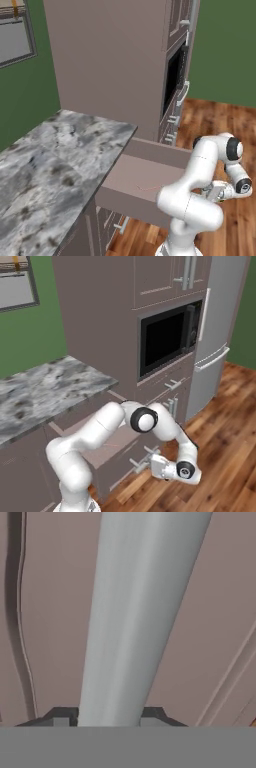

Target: Take a straw from the drawer in front and place it inside the glass cup on the dining counter.

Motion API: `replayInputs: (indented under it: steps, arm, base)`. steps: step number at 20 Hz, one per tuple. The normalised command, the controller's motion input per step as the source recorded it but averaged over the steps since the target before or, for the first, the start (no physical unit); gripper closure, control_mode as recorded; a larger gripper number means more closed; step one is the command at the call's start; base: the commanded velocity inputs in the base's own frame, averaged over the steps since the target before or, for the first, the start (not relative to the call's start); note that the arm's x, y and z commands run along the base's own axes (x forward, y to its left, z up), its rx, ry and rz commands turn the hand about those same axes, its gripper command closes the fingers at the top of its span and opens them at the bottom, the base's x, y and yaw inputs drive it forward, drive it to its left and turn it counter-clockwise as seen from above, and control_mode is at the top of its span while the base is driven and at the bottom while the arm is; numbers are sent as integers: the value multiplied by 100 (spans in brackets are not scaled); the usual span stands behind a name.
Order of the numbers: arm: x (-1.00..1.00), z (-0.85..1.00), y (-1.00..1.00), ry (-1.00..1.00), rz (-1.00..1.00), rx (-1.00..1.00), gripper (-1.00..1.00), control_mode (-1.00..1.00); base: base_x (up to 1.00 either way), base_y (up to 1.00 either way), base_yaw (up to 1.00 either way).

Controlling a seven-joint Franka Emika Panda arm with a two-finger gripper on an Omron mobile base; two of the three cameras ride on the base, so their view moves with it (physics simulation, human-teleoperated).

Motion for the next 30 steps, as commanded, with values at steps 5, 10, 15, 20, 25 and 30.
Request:
replayInputs:
  steps: [5, 10, 15, 20, 25, 30]
  arm:
    - [-3, -2, -72, 4, -9, -1, -100, -100]
    - [0, 0, -58, 1, -18, -10, -100, -100]
    - [0, 5, -53, 0, -28, -22, -100, -100]
    - [0, 26, -33, 0, -28, -32, -100, -100]
    - [-6, 71, -2, 1, -25, -33, -100, -100]
    - [-1, 100, 10, 22, -16, -21, -100, -100]
  base:
    - [0, 0, 0]
    - [0, 0, 0]
    - [0, 0, 0]
    - [0, 0, 0]
    - [0, 0, 0]
    - [0, 0, 0]
